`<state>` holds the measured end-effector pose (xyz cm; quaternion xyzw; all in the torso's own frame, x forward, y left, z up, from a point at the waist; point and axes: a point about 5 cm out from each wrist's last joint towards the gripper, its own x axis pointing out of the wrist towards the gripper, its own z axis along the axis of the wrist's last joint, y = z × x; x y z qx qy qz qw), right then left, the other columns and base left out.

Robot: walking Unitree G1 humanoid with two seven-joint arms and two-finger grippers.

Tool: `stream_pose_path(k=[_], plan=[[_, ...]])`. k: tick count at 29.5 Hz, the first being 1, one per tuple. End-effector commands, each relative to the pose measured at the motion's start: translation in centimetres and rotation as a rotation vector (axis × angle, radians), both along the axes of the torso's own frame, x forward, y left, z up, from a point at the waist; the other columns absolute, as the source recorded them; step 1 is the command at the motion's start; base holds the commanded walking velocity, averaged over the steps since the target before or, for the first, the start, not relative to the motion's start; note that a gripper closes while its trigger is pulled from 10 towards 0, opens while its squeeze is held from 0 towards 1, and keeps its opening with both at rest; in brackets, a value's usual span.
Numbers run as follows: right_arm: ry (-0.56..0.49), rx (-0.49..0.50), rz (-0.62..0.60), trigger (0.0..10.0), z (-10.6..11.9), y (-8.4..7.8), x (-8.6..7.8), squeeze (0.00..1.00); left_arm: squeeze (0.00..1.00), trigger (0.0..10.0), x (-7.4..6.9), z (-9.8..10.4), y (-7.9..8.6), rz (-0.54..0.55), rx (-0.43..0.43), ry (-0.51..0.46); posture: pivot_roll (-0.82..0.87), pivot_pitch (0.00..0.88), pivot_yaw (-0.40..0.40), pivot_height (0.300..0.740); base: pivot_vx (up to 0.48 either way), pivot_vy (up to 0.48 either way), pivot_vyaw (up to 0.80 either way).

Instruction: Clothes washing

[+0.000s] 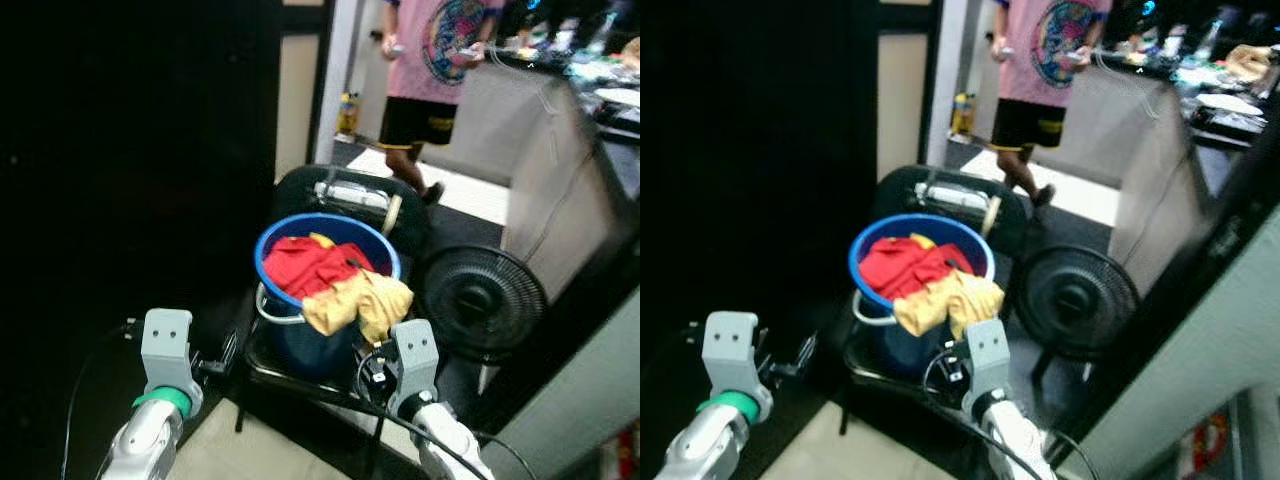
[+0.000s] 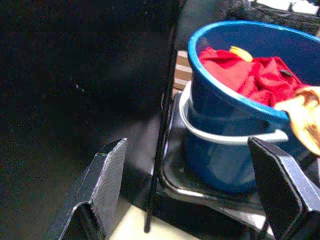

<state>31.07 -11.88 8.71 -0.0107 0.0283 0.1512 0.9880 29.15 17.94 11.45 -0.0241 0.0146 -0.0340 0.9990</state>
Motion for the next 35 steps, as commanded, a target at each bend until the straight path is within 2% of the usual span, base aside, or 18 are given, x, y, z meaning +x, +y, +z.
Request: stream_pose_path(k=[1,8,16,28,30,34,35], plan=[[0.017,-0.007,-0.032,10.0,-0.3,-1.05,-0.14,0.0,0.0,10.0,-0.13,-0.41,-0.53,-0.013,-0.019,0.009,-0.01,0.0,-0.025,0.74,0.356,0.0,-0.66],[0.023,-0.017,-0.031,10.0,-0.34,-1.2,-0.24,0.0,0.0,10.0,-0.19,-0.66,-0.67,-0.017,-0.021,0.012,-0.02,0.0,-0.029,0.74,0.347,0.0,-0.76],[0.023,-0.02,-0.016,10.0,-0.47,-0.75,-0.5,0.0,0.0,10.0,-0.18,-0.66,-0.6,-0.021,-0.022,0.012,-0.02,0.0,-0.028,0.74,0.333,0.0,0.0],[0.019,-0.03,-0.02,10.0,-0.34,-0.96,-0.35,0.0,0.0,10.0,-0.2,-0.8,-0.69,-0.023,-0.026,0.016,-0.01,0.0,-0.026,0.74,0.314,0.0,0.0],[0.017,-0.02,-0.037,10.0,-0.35,-0.92,-0.18,0.0,0.0,10.0,-0.03,-0.49,-0.92,-0.046,-0.014,0.012,0.02,0.003,0.018,0.74,0.311,0.0,0.0],[0.018,-0.012,-0.044,10.0,-0.34,-0.84,-0.1,0.0,0.0,10.0,0.06,-0.32,-0.93,-0.056,-0.008,0.01,0.02,0.003,0.018,0.74,0.311,0.0,0.0],[0.016,0.008,-0.065,10.0,-0.43,-0.5,-0.05,0.0,0.0,10.0,0.35,-0.07,-0.5,-0.07,0.008,0.014,0.04,0.0,0.084,0.74,0.315,0.0,0.0]])
